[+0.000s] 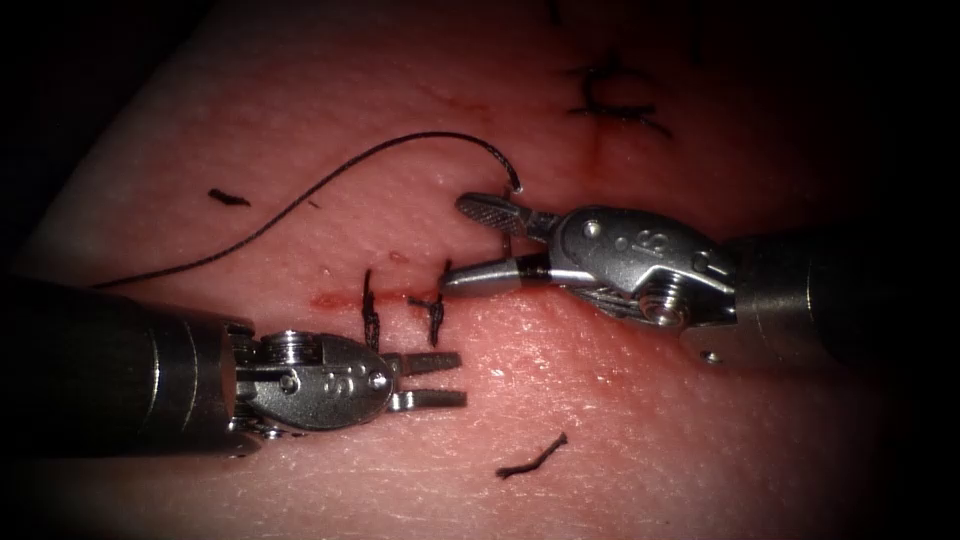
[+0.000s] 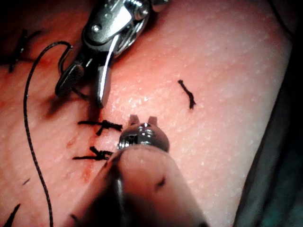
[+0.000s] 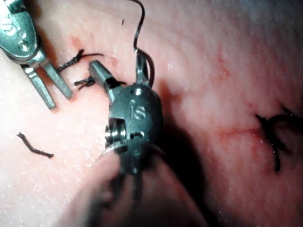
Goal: Wound Closure
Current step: Use the right gripper to throw the needle through the skin above the incision
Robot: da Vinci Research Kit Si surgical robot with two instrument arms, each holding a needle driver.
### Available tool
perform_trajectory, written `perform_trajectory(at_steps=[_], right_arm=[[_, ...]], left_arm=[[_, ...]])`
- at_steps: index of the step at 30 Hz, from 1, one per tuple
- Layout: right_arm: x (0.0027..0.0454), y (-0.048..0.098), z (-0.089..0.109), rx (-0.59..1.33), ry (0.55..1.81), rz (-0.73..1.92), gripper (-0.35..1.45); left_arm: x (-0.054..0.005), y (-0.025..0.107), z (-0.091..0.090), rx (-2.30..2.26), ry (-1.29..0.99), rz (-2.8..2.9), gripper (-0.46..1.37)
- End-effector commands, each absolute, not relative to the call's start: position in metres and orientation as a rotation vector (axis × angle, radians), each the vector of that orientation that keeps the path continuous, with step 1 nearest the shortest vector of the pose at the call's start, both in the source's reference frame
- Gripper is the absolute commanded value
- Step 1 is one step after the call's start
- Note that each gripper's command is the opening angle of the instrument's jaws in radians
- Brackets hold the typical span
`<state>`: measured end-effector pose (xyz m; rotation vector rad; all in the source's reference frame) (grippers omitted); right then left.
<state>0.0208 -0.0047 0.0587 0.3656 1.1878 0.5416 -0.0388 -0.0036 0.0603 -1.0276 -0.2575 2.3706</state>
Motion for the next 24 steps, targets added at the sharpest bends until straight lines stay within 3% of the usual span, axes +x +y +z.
perform_trajectory(at_steps=[1, 11, 24], right_arm=[[0.0208, -0.0048, 0.0585, 0.366, 1.189, 0.541, 0.51], [0.0198, -0.0055, 0.0575, 0.378, 1.193, 0.528, 0.56], [0.0151, -0.0042, 0.0565, 0.416, 1.189, 0.51, 0.51]], left_arm=[[-0.0388, -0.0036, 0.0602, -1.029, -0.256, 2.367, 0.05], [-0.0388, -0.0031, 0.0598, -1.063, -0.232, 2.354, 0.05], [-0.0404, -0.0022, 0.0598, -1.099, -0.207, 2.345, 0.06]])
